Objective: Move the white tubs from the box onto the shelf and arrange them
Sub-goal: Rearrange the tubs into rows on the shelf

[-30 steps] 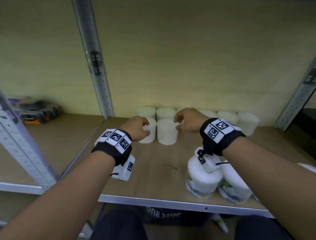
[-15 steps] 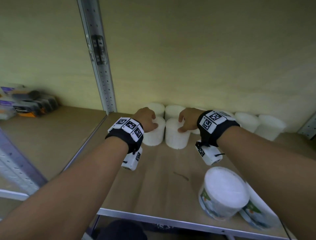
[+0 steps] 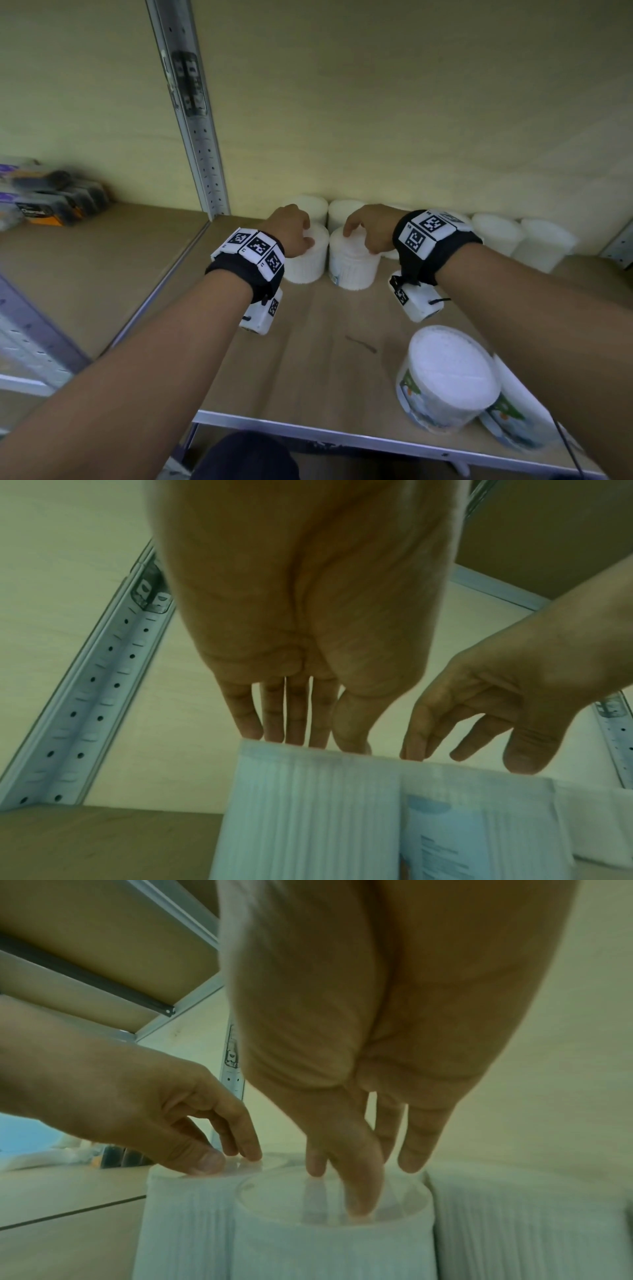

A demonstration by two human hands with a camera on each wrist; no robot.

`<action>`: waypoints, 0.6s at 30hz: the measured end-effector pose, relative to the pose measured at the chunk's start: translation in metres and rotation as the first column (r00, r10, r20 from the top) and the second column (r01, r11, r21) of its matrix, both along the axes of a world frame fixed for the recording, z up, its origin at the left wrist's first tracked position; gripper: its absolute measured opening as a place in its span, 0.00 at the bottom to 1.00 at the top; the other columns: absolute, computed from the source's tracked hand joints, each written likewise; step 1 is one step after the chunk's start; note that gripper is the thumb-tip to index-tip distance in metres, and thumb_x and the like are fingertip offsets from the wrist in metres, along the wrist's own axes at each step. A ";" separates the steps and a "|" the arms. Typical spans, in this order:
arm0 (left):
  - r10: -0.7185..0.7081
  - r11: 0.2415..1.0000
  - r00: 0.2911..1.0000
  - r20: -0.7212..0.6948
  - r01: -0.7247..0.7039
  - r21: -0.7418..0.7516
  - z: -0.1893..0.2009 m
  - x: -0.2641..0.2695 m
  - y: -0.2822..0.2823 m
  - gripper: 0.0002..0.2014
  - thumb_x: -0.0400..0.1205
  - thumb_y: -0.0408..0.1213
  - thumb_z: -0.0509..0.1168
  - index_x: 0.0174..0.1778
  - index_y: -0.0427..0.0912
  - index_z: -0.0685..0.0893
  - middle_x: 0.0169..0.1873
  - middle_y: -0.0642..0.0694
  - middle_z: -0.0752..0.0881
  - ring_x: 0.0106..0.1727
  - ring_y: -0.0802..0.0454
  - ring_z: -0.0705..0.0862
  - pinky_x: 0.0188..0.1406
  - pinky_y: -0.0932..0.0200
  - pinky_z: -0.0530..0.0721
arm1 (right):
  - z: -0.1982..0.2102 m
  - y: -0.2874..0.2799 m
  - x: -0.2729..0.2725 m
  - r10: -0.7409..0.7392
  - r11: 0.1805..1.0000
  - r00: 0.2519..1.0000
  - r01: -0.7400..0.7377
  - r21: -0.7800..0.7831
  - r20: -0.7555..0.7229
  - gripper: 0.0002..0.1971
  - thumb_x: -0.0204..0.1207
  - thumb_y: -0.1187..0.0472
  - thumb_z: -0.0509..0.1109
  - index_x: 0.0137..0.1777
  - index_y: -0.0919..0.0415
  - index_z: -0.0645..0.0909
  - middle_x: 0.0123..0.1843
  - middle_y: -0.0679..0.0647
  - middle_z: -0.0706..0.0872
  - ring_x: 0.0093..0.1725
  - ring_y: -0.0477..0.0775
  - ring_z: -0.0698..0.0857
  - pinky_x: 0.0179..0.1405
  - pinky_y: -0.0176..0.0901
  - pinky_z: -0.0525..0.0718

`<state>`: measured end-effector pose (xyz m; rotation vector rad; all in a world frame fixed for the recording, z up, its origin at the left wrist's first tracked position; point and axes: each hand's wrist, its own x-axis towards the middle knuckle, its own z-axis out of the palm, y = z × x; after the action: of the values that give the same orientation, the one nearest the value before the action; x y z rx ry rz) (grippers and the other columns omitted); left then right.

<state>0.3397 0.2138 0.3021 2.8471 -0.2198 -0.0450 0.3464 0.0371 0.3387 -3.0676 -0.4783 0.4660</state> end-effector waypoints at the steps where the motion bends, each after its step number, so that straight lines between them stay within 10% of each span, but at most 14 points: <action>1: 0.001 1.000 1.000 0.004 -0.001 -0.004 0.000 0.000 0.000 0.22 0.83 0.43 0.64 0.72 0.38 0.75 0.71 0.39 0.73 0.72 0.42 0.72 0.70 0.54 0.71 | 0.000 -0.001 -0.001 0.008 1.000 1.000 -0.008 0.025 0.000 0.28 0.76 0.75 0.64 0.75 0.56 0.75 0.76 0.57 0.73 0.70 0.59 0.78 0.58 0.44 0.79; 9: 0.008 1.000 1.000 0.024 -0.007 -0.012 -0.004 -0.002 -0.001 0.22 0.83 0.42 0.64 0.72 0.38 0.75 0.71 0.39 0.74 0.72 0.42 0.72 0.70 0.53 0.71 | -0.005 0.002 -0.001 -0.065 0.998 0.996 0.063 0.023 0.064 0.29 0.79 0.45 0.68 0.71 0.66 0.76 0.71 0.61 0.79 0.68 0.60 0.80 0.67 0.48 0.79; 18: 0.003 1.000 1.000 0.017 -0.002 -0.024 -0.004 0.001 0.000 0.22 0.82 0.42 0.65 0.71 0.38 0.76 0.70 0.39 0.74 0.72 0.42 0.72 0.69 0.53 0.71 | -0.004 0.004 -0.004 -0.030 0.999 0.998 0.030 -0.013 0.060 0.26 0.77 0.54 0.72 0.73 0.63 0.75 0.71 0.59 0.78 0.69 0.58 0.79 0.65 0.46 0.77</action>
<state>0.3403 0.2134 0.2984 2.8250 -0.2188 -0.0169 0.3421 0.0409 0.3343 -3.1055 -0.4313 0.3788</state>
